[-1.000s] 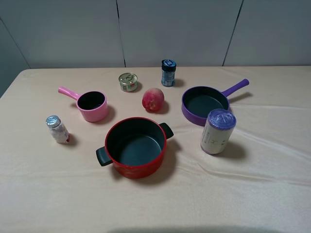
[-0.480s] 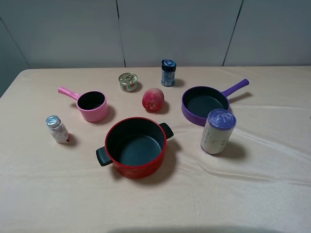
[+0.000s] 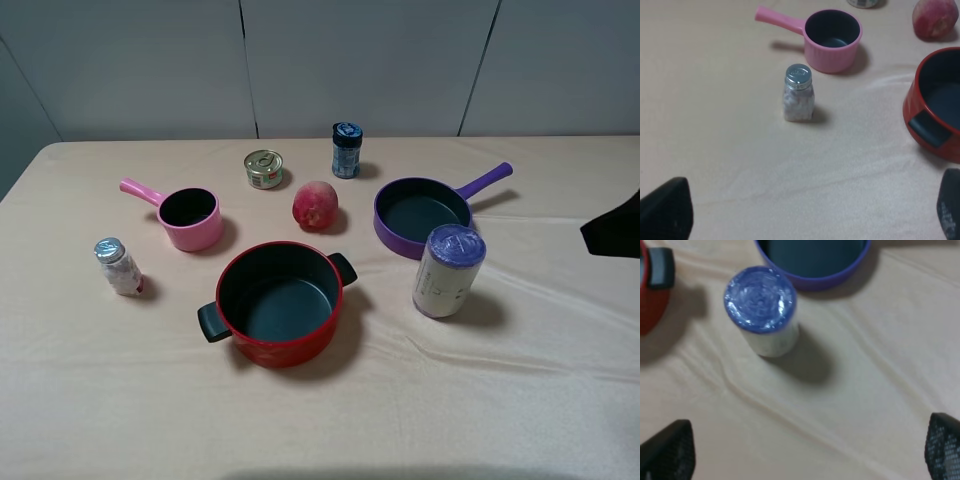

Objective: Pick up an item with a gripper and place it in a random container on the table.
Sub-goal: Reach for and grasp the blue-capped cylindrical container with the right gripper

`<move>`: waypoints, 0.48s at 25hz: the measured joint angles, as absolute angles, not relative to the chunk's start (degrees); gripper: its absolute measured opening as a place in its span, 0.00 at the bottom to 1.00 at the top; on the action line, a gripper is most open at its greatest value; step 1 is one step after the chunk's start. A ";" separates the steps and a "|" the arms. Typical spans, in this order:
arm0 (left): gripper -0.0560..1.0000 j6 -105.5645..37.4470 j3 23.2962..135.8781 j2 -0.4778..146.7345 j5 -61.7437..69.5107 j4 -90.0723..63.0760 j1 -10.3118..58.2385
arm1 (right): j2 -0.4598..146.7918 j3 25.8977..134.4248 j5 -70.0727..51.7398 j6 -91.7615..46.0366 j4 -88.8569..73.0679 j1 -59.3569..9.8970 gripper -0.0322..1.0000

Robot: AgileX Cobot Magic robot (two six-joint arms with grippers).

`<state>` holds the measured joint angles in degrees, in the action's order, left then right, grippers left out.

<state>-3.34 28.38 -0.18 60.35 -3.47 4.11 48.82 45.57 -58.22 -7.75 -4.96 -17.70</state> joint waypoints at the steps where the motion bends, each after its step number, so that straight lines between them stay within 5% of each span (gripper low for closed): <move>1: 0.99 -3.34 28.38 -0.18 60.35 -3.47 4.11 | 50.13 46.38 -58.07 -7.75 -4.96 -18.33 0.70; 12: 0.99 -3.34 28.38 -0.18 60.35 -3.47 4.11 | 61.83 52.36 -57.70 -8.43 -4.42 -21.45 0.70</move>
